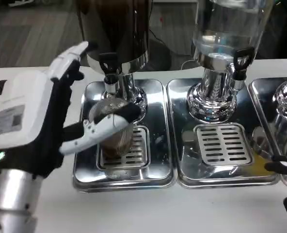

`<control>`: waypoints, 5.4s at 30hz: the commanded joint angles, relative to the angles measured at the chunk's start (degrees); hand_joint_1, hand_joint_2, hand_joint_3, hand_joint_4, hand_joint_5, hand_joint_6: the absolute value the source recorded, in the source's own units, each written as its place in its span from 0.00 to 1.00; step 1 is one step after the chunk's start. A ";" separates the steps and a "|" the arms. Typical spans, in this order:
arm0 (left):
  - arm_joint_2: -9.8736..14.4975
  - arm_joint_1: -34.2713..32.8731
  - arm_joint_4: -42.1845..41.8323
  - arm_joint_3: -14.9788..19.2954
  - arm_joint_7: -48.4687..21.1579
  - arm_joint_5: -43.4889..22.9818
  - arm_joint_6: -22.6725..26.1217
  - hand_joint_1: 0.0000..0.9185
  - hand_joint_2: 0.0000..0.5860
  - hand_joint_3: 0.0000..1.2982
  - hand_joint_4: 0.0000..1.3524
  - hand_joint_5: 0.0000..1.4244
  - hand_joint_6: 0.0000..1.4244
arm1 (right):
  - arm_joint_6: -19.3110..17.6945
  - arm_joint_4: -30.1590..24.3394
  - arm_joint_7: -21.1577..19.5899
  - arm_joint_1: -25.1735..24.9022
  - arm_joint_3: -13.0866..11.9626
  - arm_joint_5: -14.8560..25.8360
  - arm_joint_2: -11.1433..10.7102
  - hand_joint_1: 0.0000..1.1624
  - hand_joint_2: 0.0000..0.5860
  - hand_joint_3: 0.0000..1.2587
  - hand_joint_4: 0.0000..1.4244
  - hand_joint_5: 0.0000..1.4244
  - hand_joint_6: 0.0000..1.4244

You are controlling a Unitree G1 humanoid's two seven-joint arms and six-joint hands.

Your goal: Grasp the cup under the faucet to collect the drink, then remove the cup.

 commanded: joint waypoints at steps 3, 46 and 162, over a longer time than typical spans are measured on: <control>3.26 5.91 -2.57 4.06 -4.72 1.15 0.06 0.00 0.03 0.21 0.17 0.22 0.46 | 2.97 0.47 3.86 -4.10 -0.52 3.08 -3.05 0.44 0.60 0.23 0.12 0.14 0.10; -2.36 41.69 -1.86 10.51 6.79 2.70 -20.76 0.00 0.06 0.20 0.14 0.17 0.35 | 35.78 0.98 5.99 -39.63 19.11 -12.28 2.26 0.49 0.34 0.10 0.05 0.06 0.06; -5.44 48.45 7.18 17.87 5.51 -2.05 -29.00 0.00 0.14 0.27 0.19 0.19 0.37 | 30.64 41.26 -8.10 -64.43 26.69 -16.70 25.89 0.67 0.14 0.19 0.20 0.21 0.17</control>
